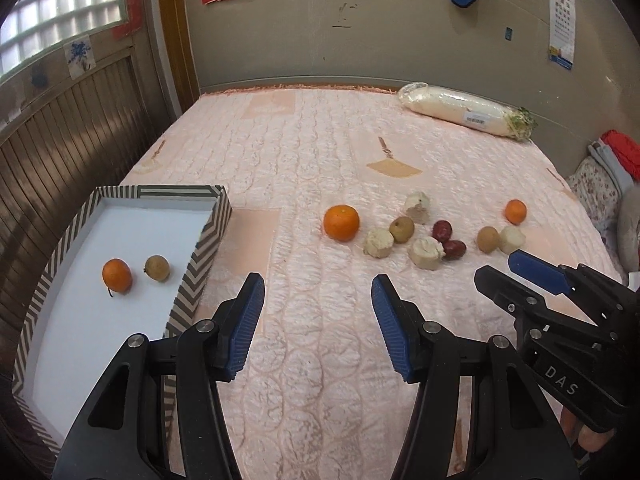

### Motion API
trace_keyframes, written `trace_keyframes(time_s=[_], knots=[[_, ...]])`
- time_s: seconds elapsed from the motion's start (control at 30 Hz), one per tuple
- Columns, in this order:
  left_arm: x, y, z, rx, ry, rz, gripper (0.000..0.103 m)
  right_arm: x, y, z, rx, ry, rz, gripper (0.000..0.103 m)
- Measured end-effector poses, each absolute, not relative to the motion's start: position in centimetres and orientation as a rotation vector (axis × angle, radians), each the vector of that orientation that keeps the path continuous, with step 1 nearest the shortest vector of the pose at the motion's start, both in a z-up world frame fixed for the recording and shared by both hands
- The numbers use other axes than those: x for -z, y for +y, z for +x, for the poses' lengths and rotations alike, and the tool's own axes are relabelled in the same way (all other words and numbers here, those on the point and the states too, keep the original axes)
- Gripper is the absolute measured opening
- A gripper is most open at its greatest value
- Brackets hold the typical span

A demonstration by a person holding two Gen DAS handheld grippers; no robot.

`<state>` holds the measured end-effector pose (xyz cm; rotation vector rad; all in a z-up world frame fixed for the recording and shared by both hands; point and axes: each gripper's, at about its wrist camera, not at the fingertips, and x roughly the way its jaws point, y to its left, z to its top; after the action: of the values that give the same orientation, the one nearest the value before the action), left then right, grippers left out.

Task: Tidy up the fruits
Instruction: 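Open both tools to drop the orange and pear into the tray, then grasp a pale cake piece with the left tool while the right tool grasps a red date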

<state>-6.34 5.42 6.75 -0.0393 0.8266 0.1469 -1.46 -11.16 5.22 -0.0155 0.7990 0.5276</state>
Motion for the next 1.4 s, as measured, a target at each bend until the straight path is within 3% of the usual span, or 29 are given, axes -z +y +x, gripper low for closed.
trace_keyframes(time_s=[0.97, 1.17, 1.4], knots=[[-2.9, 5.2, -1.5, -0.042, 0.959, -0.091, 0.056, -0.8, -10.2, 5.1, -0.570, 0.902, -0.122, 0.043], [-2.6, 4.3, -0.7, -0.013, 0.973, -0.099, 0.056, -0.8, -9.7, 5.8, -0.631, 0.901, -0.134, 0.027], [-2.3, 2.5, 0.8, 0.019, 0.983, -0.105, 0.056, -1.1, -12.0, 4.9, -0.592, 0.884, -0.117, 0.027]])
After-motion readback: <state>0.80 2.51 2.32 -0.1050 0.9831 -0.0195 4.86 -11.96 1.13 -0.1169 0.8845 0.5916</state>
